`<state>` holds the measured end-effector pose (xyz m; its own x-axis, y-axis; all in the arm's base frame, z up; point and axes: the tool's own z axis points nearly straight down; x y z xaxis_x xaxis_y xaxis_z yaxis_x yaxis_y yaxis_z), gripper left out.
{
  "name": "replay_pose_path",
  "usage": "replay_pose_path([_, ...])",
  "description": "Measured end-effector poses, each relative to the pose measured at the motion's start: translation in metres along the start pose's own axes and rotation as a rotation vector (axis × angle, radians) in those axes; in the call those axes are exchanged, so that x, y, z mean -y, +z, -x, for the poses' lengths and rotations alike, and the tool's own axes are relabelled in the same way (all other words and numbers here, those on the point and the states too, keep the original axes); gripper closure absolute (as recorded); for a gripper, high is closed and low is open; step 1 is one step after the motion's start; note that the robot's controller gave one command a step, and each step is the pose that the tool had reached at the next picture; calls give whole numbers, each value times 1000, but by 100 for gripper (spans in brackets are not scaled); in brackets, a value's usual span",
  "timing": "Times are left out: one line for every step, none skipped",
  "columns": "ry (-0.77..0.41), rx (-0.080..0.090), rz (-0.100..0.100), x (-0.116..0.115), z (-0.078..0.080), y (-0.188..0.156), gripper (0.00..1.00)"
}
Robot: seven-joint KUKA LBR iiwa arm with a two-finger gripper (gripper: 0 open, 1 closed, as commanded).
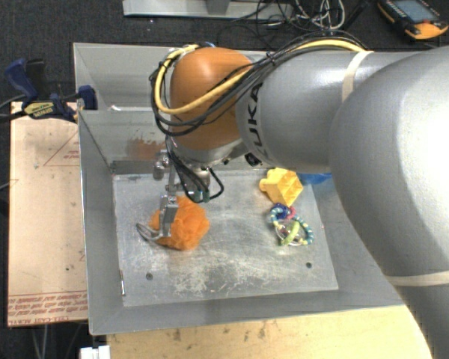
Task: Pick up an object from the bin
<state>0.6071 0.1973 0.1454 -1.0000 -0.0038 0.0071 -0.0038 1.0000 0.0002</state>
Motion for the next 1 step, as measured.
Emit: replay_pose_path([3,8,1,1,2,-5,0])
